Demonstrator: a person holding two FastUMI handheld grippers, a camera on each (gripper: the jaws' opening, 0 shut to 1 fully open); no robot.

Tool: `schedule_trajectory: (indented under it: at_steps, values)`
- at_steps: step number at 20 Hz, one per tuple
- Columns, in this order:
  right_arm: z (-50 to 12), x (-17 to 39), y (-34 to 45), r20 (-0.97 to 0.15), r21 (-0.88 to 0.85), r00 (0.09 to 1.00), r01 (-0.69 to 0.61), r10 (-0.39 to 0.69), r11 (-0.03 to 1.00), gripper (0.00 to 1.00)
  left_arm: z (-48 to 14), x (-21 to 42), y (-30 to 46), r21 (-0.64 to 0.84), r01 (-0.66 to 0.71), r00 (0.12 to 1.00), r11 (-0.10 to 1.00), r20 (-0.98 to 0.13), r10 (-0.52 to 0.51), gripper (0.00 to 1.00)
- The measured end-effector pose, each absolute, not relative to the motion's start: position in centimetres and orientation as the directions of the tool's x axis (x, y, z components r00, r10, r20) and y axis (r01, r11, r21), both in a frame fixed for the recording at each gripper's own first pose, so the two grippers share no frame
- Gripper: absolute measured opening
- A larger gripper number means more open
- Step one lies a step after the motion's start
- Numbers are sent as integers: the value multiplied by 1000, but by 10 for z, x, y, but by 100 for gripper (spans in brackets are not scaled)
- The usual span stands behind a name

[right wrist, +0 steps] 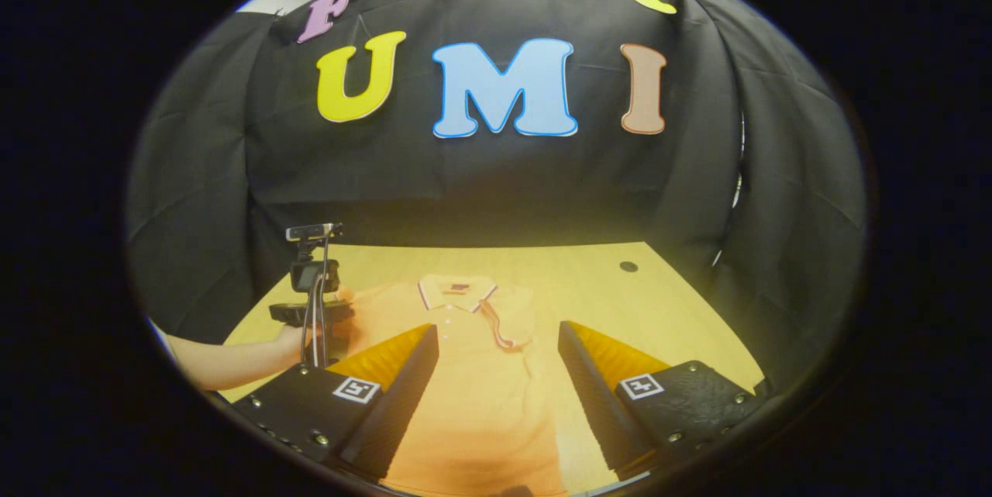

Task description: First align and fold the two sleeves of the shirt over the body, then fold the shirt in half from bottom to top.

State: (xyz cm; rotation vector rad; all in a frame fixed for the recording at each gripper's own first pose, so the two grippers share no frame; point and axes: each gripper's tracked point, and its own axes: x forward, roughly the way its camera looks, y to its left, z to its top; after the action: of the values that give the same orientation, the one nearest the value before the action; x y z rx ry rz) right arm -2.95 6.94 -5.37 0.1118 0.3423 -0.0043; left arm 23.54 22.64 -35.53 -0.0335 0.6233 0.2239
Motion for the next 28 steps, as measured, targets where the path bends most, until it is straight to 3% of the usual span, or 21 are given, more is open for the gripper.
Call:
schedule_trajectory:
  at_steps: [5, 12, 25, 27, 28]
  values:
    - [-55, -31, 59, -341, 112, 940, 39, 1, 993, 97, -332, 238, 217, 33, -217, 814, 976, -546, 200, 11]
    - [-55, -27, 64, -333, 112, 943, 26, 13, 993, 97, -289, 246, 163, 26, -119, 871, 993, -478, 117, 12]
    - [-84, -43, 68, -398, 149, 911, 179, -107, 973, 97, -311, 246, 86, 8, 62, 839, 998, -541, -48, 11]
    - [-86, -45, 70, -407, 160, 908, 183, -104, 970, 97, -313, 243, 80, 4, 76, 830, 997, -554, -61, 14]
    - [-87, -46, 68, -407, 154, 907, 183, -106, 971, 97, -313, 243, 80, 2, 74, 830, 997, -554, -60, 21]
